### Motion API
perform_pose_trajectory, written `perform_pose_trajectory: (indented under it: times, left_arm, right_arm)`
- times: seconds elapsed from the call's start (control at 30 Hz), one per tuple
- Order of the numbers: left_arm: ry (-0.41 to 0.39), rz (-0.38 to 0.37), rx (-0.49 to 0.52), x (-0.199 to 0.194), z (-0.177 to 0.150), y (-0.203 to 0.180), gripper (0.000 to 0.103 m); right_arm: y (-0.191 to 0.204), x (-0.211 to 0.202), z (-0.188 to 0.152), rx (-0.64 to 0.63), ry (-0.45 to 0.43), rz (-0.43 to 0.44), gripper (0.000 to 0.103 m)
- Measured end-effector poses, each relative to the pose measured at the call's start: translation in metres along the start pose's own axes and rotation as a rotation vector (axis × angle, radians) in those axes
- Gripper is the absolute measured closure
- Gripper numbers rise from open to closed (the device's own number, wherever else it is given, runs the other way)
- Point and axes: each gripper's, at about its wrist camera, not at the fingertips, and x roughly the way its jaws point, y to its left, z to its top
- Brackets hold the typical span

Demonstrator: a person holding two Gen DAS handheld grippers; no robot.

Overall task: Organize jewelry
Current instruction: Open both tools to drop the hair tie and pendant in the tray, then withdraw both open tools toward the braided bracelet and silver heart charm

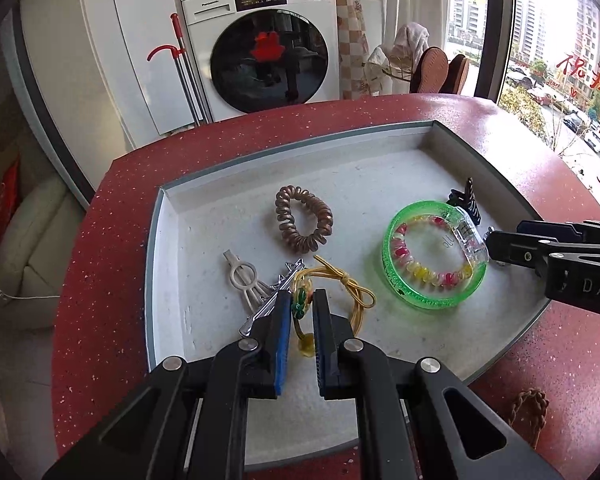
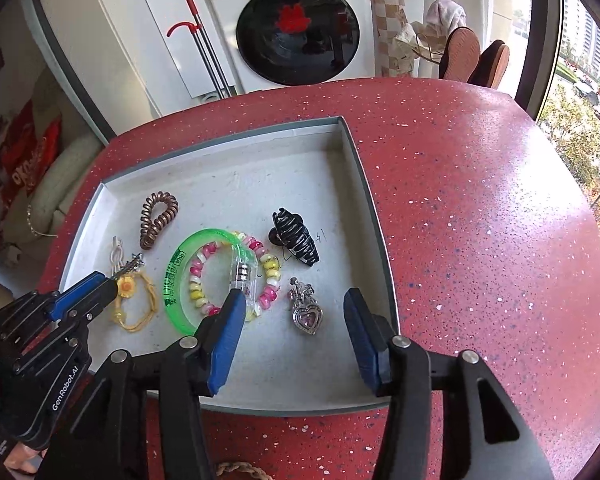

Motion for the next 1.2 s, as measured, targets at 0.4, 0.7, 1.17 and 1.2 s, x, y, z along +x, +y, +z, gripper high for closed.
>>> perform_pose_trajectory:
  times: [0.4, 0.7, 1.17, 1.2]
  left_arm:
    - [-0.036, 0.008, -0.026, -0.016, 0.005, 0.005, 0.074]
    - [-0.053, 0.002, -0.036, -0.029, 0.003, 0.009, 0.074]
    - [-0.107, 0.019, -0.067, -0.06, -0.006, 0.014, 0.0]
    - [-0.107, 0.02, -0.069, -0.062, -0.007, 0.015, 0.0]
  right_arm:
    - [0.007, -0.025, -0.001, 0.006, -0.047, 0.021, 0.04]
    - [0.013, -0.04, -0.005, 0.002, -0.068, 0.038, 0.034]
    - [0.011, -0.073, -0.018, 0.035, -0.153, 0.077, 0.011]
    - [0.011, -0.075, -0.019, 0.034, -0.158, 0.078, 0.011]
